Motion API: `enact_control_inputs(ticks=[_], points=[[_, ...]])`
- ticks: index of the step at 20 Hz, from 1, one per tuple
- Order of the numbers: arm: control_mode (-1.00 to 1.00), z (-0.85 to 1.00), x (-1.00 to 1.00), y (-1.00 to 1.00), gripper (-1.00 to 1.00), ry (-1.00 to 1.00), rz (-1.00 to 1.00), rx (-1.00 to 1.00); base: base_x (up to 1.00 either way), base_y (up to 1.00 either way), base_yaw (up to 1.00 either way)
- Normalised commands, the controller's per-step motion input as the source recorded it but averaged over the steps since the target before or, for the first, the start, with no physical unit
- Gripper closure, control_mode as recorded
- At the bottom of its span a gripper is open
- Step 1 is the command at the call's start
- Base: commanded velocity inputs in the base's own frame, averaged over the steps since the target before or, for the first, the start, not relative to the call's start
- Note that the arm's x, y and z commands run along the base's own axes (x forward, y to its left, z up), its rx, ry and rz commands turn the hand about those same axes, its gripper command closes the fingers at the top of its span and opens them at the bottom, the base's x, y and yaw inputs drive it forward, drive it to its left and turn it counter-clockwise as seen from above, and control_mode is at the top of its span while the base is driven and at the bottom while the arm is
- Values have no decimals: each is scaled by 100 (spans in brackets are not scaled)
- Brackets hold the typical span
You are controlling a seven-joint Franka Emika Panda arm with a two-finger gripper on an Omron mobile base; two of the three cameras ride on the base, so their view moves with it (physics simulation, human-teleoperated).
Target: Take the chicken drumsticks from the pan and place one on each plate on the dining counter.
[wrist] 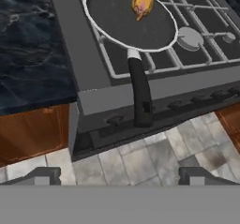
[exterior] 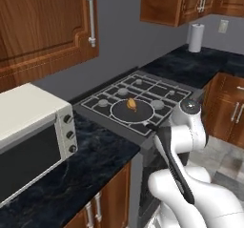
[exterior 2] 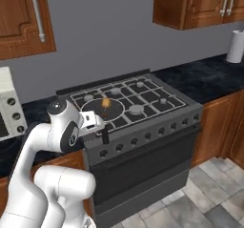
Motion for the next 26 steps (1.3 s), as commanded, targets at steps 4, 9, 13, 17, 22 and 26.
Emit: enact_control_inputs(ticks=[4,9,13,17,22,26], points=[[100,0,0,0,-100,0,0,0,93,0,27],[100,0,0,0,-100,0,0,0,19,-7,31],[-100,-3,9,-2,-100,8,7,0,17,-9,24],[-100,-5,27,-15,-100,27,17,2,0,0,0],[-100,2,13,-14,-100,20,-21,2,0,0,0],[-100,33,31,-14,-100,12,-32,7,0,0,0]])
